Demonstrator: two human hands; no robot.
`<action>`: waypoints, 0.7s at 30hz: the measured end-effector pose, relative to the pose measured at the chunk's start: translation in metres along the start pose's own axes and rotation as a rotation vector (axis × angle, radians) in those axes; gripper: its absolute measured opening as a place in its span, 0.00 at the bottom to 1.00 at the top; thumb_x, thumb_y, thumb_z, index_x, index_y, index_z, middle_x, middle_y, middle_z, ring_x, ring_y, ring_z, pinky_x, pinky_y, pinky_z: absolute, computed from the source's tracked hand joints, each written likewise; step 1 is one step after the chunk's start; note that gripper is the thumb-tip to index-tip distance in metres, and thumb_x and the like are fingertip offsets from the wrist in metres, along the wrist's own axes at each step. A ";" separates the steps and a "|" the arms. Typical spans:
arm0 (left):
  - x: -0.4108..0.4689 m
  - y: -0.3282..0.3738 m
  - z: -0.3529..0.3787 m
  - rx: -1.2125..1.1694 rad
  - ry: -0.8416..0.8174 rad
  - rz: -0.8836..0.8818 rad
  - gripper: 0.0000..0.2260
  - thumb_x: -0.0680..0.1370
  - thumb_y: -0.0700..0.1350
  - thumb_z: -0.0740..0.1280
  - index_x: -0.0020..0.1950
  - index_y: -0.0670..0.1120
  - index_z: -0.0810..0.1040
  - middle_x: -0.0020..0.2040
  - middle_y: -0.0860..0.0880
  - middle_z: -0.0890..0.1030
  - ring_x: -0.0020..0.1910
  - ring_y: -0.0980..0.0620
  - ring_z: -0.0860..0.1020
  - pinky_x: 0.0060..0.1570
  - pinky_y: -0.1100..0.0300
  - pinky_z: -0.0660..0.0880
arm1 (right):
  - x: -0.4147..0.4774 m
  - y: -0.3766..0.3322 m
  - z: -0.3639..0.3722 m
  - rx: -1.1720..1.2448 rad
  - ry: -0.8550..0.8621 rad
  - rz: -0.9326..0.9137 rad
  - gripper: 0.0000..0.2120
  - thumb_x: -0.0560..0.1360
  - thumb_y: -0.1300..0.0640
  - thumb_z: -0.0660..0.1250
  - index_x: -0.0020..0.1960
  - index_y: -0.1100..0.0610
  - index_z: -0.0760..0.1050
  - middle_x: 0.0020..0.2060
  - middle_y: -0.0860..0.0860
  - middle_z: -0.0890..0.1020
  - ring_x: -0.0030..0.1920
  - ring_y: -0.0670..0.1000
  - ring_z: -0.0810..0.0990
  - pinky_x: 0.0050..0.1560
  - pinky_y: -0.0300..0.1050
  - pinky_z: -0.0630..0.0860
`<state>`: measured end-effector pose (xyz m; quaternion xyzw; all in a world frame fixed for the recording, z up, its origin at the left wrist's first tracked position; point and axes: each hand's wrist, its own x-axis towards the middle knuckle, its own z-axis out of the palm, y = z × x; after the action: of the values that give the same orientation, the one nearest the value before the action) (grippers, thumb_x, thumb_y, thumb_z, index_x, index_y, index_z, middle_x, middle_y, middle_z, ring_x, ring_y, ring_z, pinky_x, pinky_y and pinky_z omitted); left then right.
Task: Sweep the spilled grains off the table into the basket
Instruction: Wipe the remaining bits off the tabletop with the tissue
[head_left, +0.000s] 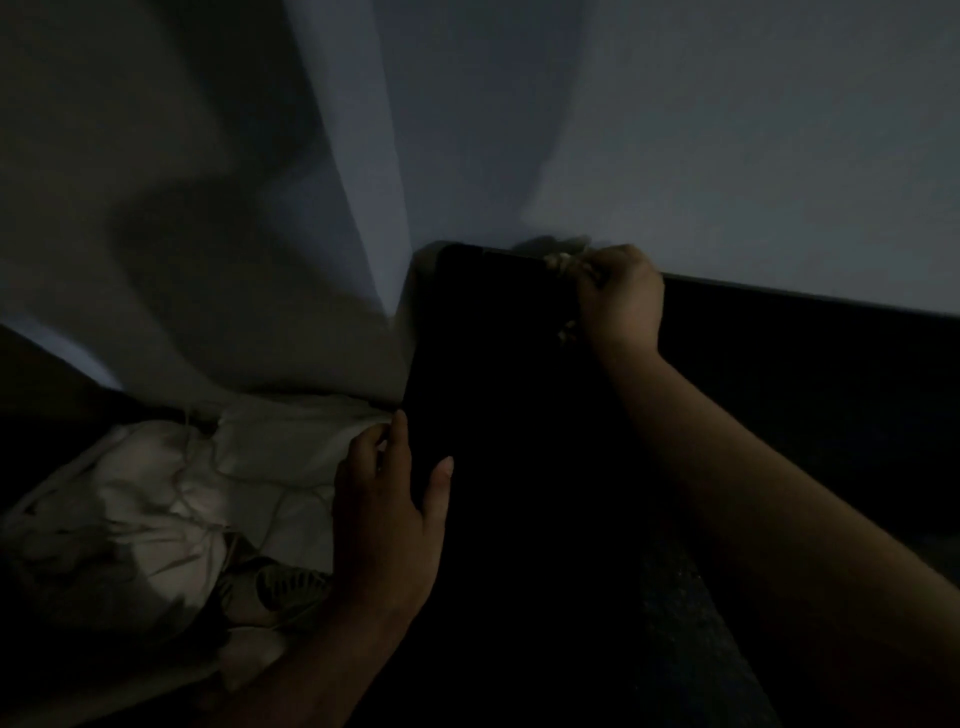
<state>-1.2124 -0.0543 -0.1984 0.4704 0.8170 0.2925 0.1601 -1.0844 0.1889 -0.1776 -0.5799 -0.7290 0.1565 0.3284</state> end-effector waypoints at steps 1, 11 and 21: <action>0.000 0.000 0.000 0.005 0.003 0.002 0.33 0.75 0.63 0.51 0.74 0.45 0.65 0.67 0.44 0.68 0.64 0.47 0.67 0.60 0.58 0.63 | 0.001 0.002 0.006 -0.012 -0.013 0.009 0.09 0.73 0.55 0.69 0.44 0.60 0.83 0.42 0.58 0.82 0.45 0.58 0.80 0.42 0.44 0.71; 0.000 0.003 0.000 0.011 0.019 0.006 0.32 0.76 0.62 0.51 0.72 0.42 0.67 0.65 0.41 0.70 0.61 0.44 0.70 0.57 0.56 0.66 | -0.096 -0.014 -0.042 0.243 -0.309 -0.150 0.09 0.72 0.66 0.71 0.50 0.57 0.84 0.47 0.51 0.82 0.50 0.48 0.80 0.54 0.41 0.76; -0.001 0.002 0.002 0.027 0.025 0.011 0.33 0.76 0.62 0.50 0.73 0.42 0.66 0.65 0.40 0.70 0.60 0.42 0.70 0.58 0.49 0.71 | -0.097 -0.019 -0.020 0.159 -0.117 -0.040 0.09 0.71 0.61 0.70 0.50 0.56 0.84 0.48 0.53 0.82 0.50 0.55 0.81 0.53 0.52 0.78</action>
<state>-1.2090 -0.0534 -0.1987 0.4734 0.8203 0.2879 0.1420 -1.0750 0.0890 -0.1801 -0.5271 -0.7437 0.2409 0.3331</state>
